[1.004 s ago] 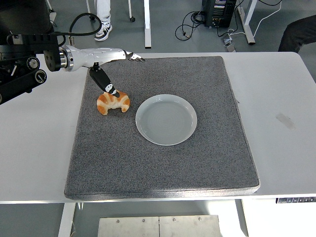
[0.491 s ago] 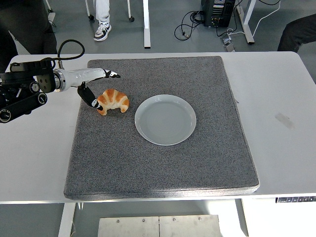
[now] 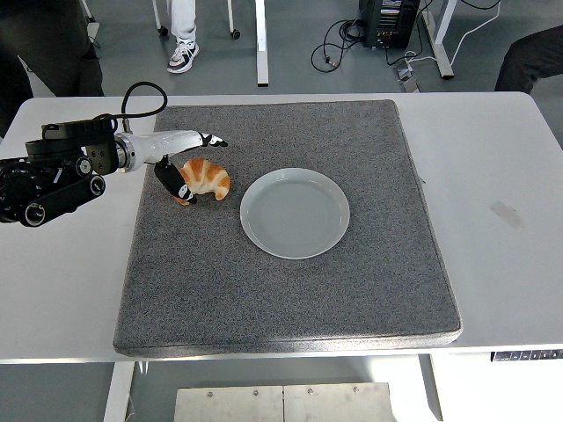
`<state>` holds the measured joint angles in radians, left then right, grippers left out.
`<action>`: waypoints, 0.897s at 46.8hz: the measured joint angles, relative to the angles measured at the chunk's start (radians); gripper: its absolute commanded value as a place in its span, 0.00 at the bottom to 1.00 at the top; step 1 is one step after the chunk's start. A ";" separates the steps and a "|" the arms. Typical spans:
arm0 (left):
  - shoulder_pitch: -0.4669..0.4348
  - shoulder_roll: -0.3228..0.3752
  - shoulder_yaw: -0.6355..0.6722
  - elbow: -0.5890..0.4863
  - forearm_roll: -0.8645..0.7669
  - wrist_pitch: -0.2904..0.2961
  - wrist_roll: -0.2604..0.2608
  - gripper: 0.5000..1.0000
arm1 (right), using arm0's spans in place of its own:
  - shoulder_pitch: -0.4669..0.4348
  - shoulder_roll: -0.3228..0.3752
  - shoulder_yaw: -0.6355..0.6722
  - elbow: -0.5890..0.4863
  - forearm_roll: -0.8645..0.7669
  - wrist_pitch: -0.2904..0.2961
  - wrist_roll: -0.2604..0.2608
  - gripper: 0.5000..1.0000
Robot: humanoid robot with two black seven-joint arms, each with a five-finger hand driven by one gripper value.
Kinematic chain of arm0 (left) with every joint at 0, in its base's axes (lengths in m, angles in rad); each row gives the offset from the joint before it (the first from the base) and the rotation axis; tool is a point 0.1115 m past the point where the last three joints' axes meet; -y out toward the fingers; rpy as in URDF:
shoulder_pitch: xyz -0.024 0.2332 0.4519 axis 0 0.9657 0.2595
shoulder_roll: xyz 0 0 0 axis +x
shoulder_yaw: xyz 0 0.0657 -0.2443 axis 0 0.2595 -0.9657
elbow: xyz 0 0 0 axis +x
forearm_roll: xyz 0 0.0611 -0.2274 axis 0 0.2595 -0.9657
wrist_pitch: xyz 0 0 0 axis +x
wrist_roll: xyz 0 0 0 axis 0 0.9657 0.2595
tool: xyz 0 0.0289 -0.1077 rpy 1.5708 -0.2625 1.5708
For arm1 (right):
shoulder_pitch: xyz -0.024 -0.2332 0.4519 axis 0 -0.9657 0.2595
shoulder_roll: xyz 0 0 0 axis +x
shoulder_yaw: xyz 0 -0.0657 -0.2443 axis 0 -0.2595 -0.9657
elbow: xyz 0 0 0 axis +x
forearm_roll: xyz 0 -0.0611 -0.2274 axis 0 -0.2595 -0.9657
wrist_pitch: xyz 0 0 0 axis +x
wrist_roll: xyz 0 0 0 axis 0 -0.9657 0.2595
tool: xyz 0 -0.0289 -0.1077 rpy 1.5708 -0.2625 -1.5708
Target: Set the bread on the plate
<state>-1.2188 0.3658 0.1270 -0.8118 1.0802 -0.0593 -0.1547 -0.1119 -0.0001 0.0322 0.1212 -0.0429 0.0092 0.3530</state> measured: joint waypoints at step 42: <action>-0.034 -0.047 0.004 0.051 0.002 0.104 -0.049 0.00 | 0.000 0.000 0.000 0.000 0.000 0.000 0.000 1.00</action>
<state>-1.2524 0.3190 0.1313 -0.7607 1.0826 0.0443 -0.2037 -0.1120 0.0000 0.0322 0.1212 -0.0429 0.0091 0.3534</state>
